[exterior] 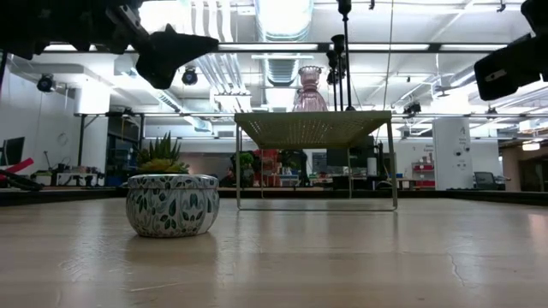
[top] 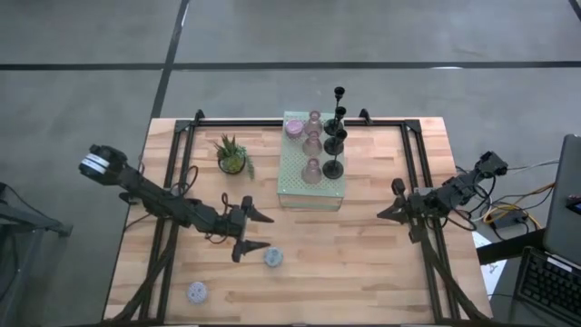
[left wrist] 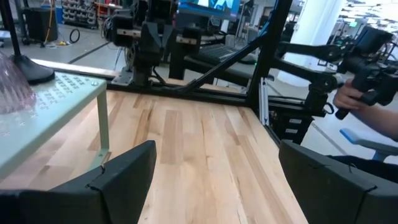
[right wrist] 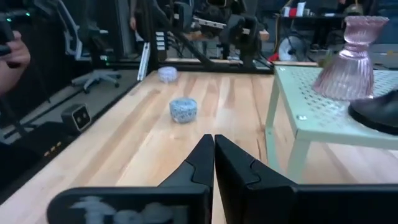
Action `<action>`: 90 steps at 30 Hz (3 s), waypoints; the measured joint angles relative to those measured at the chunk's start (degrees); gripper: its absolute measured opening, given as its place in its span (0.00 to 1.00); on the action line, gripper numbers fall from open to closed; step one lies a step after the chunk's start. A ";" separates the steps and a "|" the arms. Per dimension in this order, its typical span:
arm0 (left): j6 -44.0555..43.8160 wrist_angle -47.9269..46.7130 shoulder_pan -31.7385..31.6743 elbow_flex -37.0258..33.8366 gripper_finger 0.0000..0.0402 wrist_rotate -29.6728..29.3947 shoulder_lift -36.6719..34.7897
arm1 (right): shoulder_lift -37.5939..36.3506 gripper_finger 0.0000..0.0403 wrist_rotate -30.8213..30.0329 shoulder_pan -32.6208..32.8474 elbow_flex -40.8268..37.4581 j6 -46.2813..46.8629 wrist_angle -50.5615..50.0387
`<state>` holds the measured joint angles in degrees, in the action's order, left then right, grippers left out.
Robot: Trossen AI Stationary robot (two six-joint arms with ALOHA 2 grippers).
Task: Pick & Place candle stick holders
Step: Put the blue scented candle on the shelf
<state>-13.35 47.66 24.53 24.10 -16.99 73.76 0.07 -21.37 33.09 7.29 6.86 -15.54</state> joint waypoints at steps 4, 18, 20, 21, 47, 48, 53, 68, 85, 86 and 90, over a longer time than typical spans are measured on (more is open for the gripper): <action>-1.03 -0.13 0.00 0.09 0.86 -0.01 1.57 | -0.08 0.02 0.05 -0.01 0.48 0.40 -0.39; -5.15 -11.37 1.84 8.02 0.86 7.30 5.82 | 0.05 0.02 -5.65 -0.14 0.14 -1.12 0.30; -6.92 -18.92 2.70 11.02 0.86 6.91 5.80 | 0.05 0.02 -5.65 -0.10 0.11 -1.30 0.30; -7.55 -22.50 3.20 12.66 0.86 6.09 5.99 | 0.08 0.02 -5.65 -0.10 0.11 -1.27 0.29; -17.87 -57.24 6.32 30.20 0.99 -0.08 20.62 | 0.53 0.02 -5.66 -0.10 0.07 -1.09 0.34; -17.86 -57.24 6.30 30.08 0.99 -0.35 20.91 | 0.51 0.02 -5.65 -0.10 0.07 -1.06 0.34; -18.73 -57.09 6.25 30.03 0.99 -0.09 22.76 | 0.57 0.02 -5.65 -0.10 0.04 -1.04 0.34; -19.58 -56.19 6.08 29.99 0.93 -0.09 25.27 | 0.80 0.02 -5.65 -0.10 -0.02 -1.09 0.36; -17.11 -55.98 5.53 29.99 0.76 -1.00 25.88 | 0.82 0.02 -5.65 -0.10 -0.02 -1.20 0.34; -16.78 -55.98 5.51 29.99 0.76 -1.00 25.77 | 0.82 0.02 -5.65 -0.10 -0.02 -1.04 0.34; -15.85 -55.81 5.24 29.99 0.76 -0.98 25.06 | 0.82 0.02 -5.65 -0.10 -0.02 -1.07 0.35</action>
<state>-29.19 -8.16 29.77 54.08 -17.97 98.82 0.89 -27.03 32.99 7.27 5.79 -15.20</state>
